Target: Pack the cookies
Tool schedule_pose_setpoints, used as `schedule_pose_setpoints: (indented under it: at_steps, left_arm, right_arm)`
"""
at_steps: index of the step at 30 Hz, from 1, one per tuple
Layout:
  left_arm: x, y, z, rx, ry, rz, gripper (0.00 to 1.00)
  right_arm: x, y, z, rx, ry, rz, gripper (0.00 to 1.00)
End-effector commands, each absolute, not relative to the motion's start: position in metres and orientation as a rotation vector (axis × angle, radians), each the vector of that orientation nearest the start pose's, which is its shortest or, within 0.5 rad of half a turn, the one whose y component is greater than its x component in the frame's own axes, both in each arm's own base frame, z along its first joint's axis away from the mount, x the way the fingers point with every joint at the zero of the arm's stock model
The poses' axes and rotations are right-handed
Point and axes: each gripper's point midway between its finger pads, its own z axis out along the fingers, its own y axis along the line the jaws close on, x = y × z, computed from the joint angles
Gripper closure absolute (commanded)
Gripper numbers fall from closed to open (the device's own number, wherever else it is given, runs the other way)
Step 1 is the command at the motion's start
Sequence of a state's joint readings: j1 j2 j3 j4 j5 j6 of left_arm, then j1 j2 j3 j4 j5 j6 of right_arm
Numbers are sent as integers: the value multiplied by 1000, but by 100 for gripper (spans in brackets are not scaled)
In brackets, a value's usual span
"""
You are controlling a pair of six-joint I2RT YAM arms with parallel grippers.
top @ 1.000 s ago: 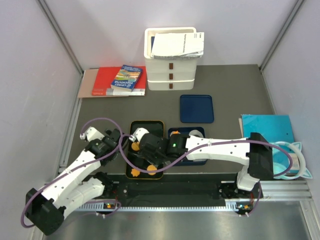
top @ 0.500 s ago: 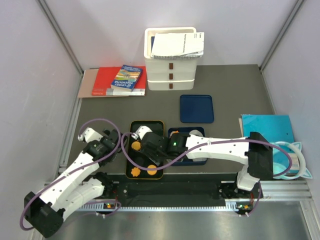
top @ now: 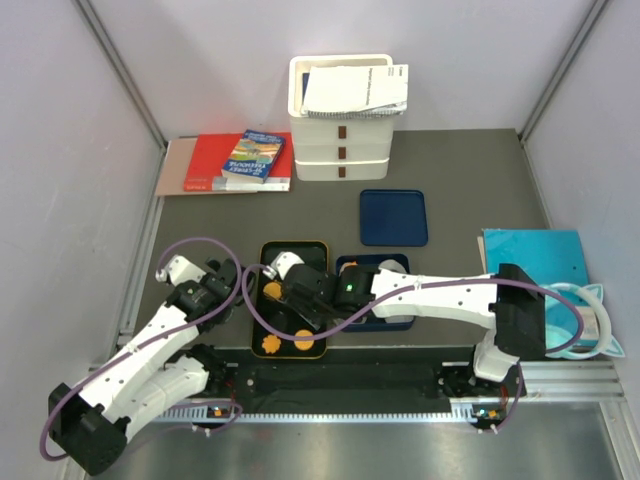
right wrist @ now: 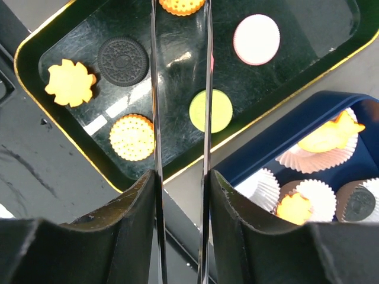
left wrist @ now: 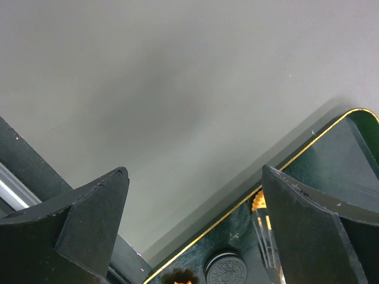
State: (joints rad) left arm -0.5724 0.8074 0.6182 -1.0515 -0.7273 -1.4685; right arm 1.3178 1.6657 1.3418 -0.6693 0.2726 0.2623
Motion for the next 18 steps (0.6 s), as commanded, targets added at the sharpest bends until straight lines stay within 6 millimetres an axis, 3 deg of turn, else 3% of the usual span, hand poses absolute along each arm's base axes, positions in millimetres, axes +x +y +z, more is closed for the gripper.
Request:
schedule_pose_setpoints:
  at_steps: [1,10,14,18]
  left_arm:
    - [179,-9,95,-1149,2040,166,2]
    - [183,-11,95,-1135,2044,164,2]
    - [184,-12,92,-1126,2055,169,3]
    - [186,-17,87,-1115,2075,167,3]
  right_arm:
    - [147,367,155,-1099,2189,293,74]
    - [150,313,219,-952,2137,263,75]
    - [147,274,233,-884,2152,220,75]
    - [135,225,224,-853,2241,124,74]
